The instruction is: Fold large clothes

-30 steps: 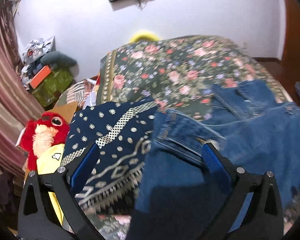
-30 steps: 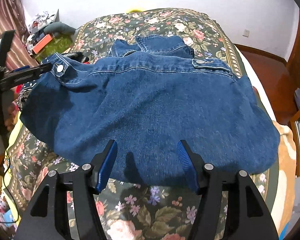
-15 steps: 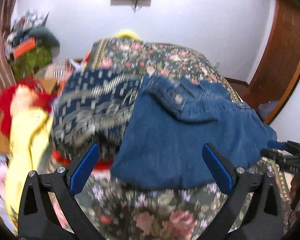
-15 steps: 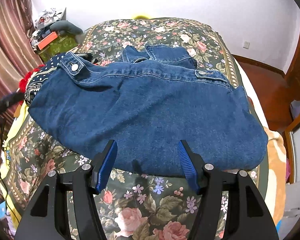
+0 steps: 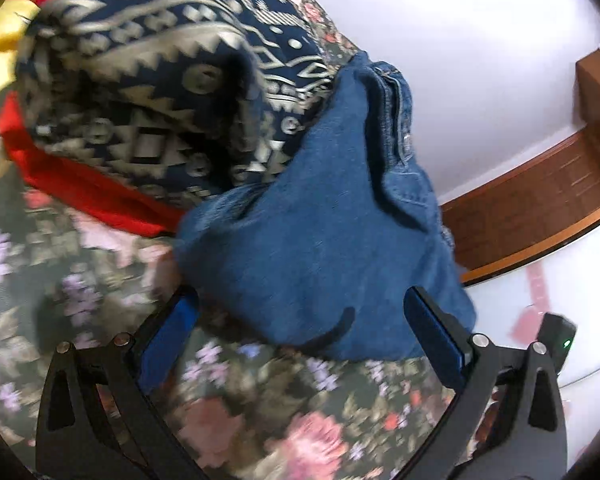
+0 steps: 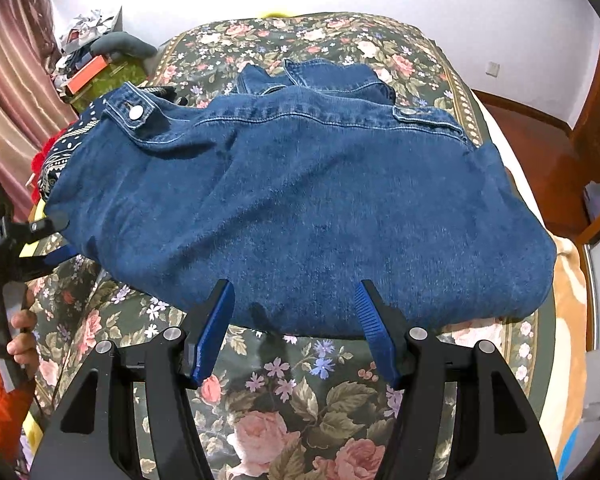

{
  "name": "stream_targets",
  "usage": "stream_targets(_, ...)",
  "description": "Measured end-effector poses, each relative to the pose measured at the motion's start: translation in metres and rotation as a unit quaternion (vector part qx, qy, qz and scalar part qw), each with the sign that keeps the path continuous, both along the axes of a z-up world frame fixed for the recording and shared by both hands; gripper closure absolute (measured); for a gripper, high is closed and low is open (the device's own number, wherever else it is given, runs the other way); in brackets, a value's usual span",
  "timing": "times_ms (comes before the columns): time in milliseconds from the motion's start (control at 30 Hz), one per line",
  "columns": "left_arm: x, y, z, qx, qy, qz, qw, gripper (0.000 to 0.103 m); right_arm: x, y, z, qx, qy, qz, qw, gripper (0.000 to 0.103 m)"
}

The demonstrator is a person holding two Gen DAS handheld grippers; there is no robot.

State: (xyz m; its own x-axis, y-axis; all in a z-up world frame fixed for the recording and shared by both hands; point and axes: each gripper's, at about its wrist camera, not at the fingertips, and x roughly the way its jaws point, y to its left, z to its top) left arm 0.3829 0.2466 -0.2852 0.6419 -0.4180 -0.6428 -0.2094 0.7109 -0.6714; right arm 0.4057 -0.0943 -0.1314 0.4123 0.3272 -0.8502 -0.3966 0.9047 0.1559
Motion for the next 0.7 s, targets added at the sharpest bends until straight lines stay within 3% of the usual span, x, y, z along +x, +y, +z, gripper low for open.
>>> stream_targets(133,0.018,-0.01,-0.011,0.013,0.005,0.008,0.9999,0.0,-0.001,0.0,-0.001,0.001,0.0,0.002,1.0,0.044)
stream_targets(233,0.03,-0.01,-0.026,0.005,0.026,0.018,0.9995,0.015,-0.002,0.001,-0.002,-0.002,0.002,0.004,1.0,0.044)
stream_targets(333,0.034,-0.011,-0.035,-0.043,0.032,0.025,0.9983,0.031,-0.002,0.001,-0.004,-0.004,0.005,0.006,1.0,0.044)
stream_targets(400,0.033,-0.014,-0.033,-0.053,0.023,0.023,0.9981,0.047,-0.001,0.001,-0.004,-0.004,0.006,0.005,1.0,0.044)
stream_targets(600,0.025,-0.037,0.0,0.011,0.003,0.026,0.9996,0.073,-0.004,-0.001,0.001,-0.003,0.004,0.006,1.0,0.044)
stream_targets(700,0.022,-0.048,0.021,0.03,-0.013,0.022,0.9992,0.077,-0.005,-0.003,0.004,-0.002,0.002,0.004,1.0,0.044)
